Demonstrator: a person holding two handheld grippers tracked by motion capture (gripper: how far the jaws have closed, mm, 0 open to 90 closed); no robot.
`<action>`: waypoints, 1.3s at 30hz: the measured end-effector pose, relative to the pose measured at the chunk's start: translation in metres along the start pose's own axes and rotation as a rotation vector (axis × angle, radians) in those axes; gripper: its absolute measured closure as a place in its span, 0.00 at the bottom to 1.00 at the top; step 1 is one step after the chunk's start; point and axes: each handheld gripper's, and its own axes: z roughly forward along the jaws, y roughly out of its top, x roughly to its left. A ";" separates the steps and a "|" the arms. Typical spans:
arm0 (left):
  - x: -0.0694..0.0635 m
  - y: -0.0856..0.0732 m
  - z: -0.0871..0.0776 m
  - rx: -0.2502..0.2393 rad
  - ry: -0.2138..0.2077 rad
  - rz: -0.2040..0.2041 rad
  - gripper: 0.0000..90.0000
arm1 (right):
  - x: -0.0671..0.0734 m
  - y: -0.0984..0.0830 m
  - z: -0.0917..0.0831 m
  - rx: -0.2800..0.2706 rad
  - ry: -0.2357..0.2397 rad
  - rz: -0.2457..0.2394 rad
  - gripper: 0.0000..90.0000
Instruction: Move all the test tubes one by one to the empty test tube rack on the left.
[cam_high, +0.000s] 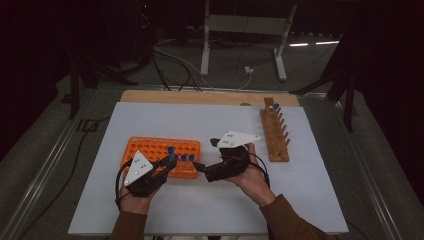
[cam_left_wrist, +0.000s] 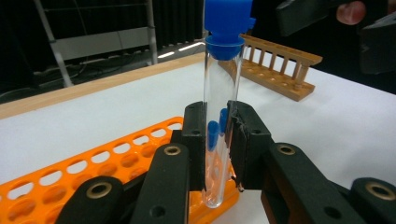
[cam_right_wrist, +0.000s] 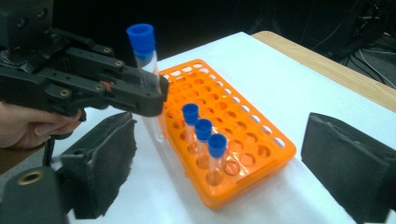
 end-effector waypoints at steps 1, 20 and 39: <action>0.001 0.000 0.000 -0.002 0.002 -0.002 0.87 | -0.002 -0.001 -0.002 -0.007 -0.004 0.002 0.08; 0.018 -0.020 0.016 0.012 0.084 -0.044 0.87 | -0.025 -0.029 -0.026 -0.023 -0.077 0.057 0.02; 0.023 -0.035 0.030 0.095 0.098 -0.047 0.87 | -0.035 -0.049 -0.040 -0.028 -0.087 0.096 0.02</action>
